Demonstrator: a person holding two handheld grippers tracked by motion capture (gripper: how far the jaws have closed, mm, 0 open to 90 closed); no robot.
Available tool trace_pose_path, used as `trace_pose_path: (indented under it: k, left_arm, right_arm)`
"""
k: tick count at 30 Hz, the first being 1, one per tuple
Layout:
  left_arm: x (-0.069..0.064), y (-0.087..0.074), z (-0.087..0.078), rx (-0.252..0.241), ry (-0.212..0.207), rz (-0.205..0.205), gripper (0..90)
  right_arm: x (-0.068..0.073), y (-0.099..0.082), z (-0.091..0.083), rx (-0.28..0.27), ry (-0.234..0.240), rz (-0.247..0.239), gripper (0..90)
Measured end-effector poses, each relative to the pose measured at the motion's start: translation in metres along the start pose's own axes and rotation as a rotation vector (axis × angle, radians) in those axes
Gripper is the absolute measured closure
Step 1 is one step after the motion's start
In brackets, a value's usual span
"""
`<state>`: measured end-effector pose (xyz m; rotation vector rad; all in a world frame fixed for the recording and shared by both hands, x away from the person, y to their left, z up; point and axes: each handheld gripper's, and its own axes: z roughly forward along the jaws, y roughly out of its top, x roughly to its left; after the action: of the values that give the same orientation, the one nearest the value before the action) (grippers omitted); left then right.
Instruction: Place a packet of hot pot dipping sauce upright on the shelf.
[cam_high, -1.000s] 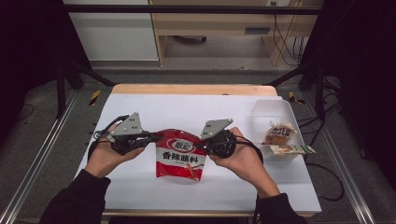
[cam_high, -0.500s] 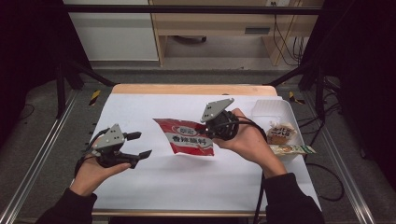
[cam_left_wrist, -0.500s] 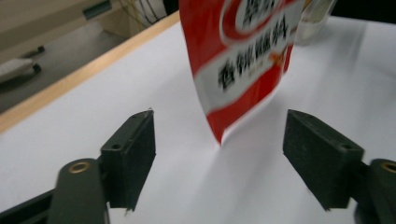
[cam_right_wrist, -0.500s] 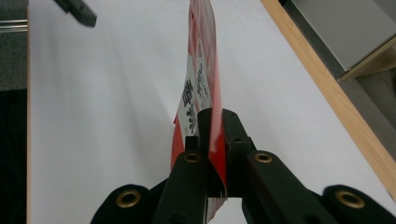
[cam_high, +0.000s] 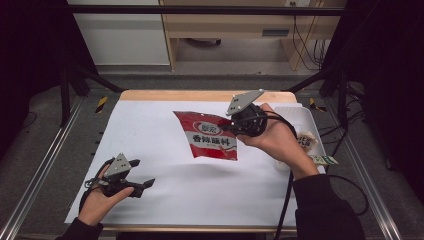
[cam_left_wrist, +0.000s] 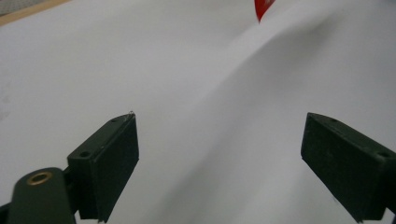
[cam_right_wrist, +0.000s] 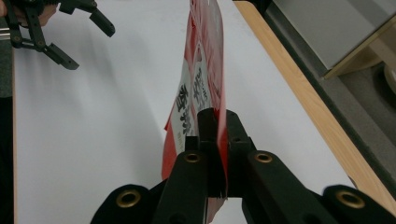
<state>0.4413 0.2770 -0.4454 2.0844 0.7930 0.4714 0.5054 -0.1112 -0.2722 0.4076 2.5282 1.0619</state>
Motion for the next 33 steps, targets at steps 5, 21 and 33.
trace_pose_path:
  k: [5, 21, 33]
  left_arm:
    - [0.002, -0.007, 0.000, 0.018, 0.037, -0.005, 9.4]
    - [0.008, -0.017, -0.015, -0.002, 0.088, -0.051, 9.3]
    - [0.009, -0.020, -0.016, 0.010, 0.124, -0.059, 9.4]
  right_arm:
    - [-0.005, -0.003, -0.014, -0.012, -0.032, 0.019, 89.4]
    - [-0.032, -0.004, -0.051, -0.035, -0.104, 0.072, 89.5]
    - [-0.064, -0.005, -0.062, -0.070, -0.179, 0.125, 89.5]
